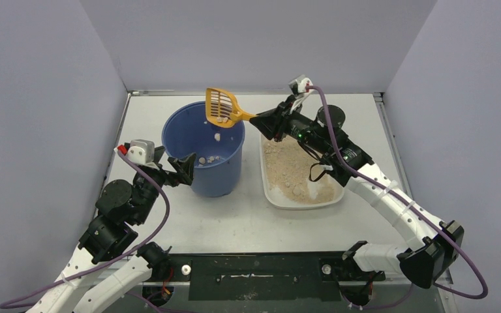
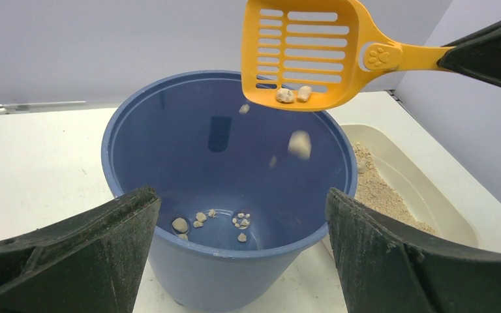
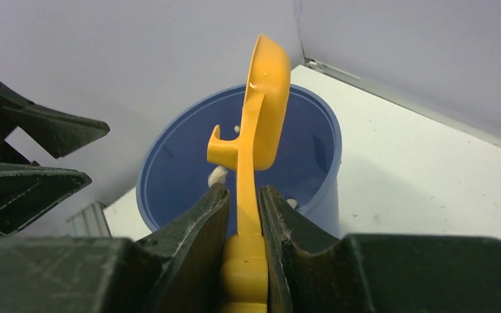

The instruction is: Clean the litter box

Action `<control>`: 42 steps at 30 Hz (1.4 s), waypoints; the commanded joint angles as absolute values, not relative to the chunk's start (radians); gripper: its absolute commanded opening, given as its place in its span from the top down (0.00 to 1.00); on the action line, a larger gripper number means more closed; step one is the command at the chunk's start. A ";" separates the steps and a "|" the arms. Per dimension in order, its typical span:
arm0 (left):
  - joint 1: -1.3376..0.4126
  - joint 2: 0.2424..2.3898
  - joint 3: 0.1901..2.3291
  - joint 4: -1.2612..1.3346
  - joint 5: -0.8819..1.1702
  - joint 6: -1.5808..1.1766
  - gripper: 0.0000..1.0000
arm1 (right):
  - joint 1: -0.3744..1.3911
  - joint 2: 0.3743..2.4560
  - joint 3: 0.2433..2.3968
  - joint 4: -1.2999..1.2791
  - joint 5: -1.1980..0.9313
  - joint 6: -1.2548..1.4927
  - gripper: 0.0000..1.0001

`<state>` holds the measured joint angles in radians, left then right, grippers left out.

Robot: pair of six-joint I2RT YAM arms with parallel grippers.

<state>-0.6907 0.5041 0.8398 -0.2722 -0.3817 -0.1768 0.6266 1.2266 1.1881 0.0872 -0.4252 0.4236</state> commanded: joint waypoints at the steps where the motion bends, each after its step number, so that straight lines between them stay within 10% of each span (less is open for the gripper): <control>1: -0.683 0.496 0.851 -0.227 -0.378 -0.179 0.03 | 0.712 1.257 1.335 -0.086 -0.311 0.122 1.00; 20: -0.683 0.494 0.849 -0.226 -0.376 -0.179 0.03 | 1.097 1.314 1.424 -0.160 0.178 -0.499 1.00; 42: -0.680 0.518 0.850 -0.226 -0.376 -0.179 0.03 | 1.100 1.081 1.168 0.088 0.619 -0.250 1.00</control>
<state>-0.6895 0.5102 0.8398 -0.2722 -0.3813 -0.1772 1.1233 1.1229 1.2091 0.0231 0.4637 -0.3752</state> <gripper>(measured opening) 0.973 0.216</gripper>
